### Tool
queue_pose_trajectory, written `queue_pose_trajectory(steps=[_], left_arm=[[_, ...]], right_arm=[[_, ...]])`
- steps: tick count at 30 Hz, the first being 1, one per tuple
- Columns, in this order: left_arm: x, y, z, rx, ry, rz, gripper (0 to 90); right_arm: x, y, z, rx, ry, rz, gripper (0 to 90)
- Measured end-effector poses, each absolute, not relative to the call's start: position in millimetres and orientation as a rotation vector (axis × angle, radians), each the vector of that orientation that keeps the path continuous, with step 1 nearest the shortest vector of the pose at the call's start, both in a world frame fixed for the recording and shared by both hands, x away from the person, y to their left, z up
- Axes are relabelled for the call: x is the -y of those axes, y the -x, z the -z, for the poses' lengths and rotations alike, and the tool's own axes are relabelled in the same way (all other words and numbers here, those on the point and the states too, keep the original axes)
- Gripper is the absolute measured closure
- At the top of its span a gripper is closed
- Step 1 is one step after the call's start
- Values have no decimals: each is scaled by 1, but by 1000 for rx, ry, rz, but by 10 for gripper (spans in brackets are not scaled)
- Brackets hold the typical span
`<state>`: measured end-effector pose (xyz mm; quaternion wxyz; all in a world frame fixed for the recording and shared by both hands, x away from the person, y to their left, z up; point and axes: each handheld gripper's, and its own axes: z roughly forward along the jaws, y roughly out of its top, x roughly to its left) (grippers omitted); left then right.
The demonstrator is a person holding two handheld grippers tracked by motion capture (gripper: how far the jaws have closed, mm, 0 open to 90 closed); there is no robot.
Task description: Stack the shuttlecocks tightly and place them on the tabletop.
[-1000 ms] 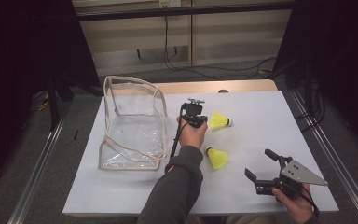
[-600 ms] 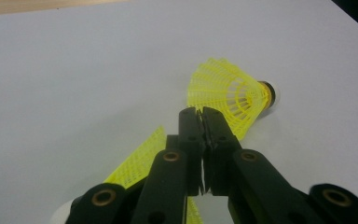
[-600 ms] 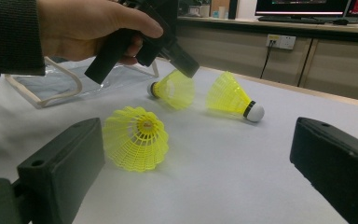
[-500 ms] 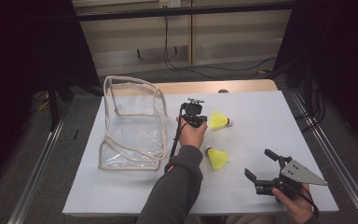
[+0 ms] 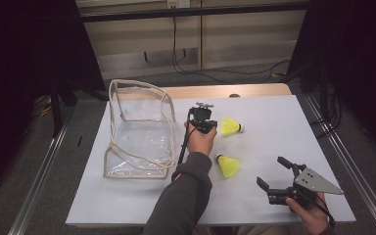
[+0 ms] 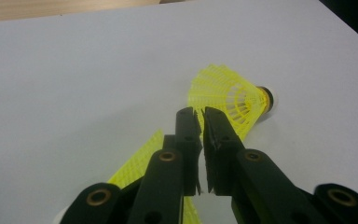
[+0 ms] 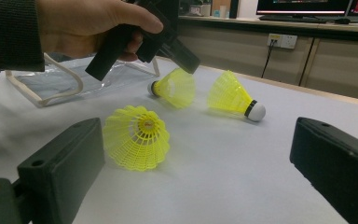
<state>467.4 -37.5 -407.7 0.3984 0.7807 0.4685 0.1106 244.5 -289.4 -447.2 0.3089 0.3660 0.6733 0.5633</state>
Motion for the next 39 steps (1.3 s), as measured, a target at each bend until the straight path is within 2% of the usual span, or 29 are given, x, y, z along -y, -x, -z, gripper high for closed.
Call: queue_pose_trajectory(steps=[10,24,30,39], left_arm=[[37,-464,401,-1169,-1959,-264,789],[27,-448,386,-1159,-1943,-241,581],[25,-443,386,-1169,-1933,-223,463],[24,-435,387,-1168,-1930,-212,340]], right_arm=[[289,-245,447,-1780,-972,-1487,24],[288,-244,447,-1787,-967,-1484,24],[287,-245,448,-1796,-961,-1469,24],[286,-245,448,-1799,-963,-1470,24]])
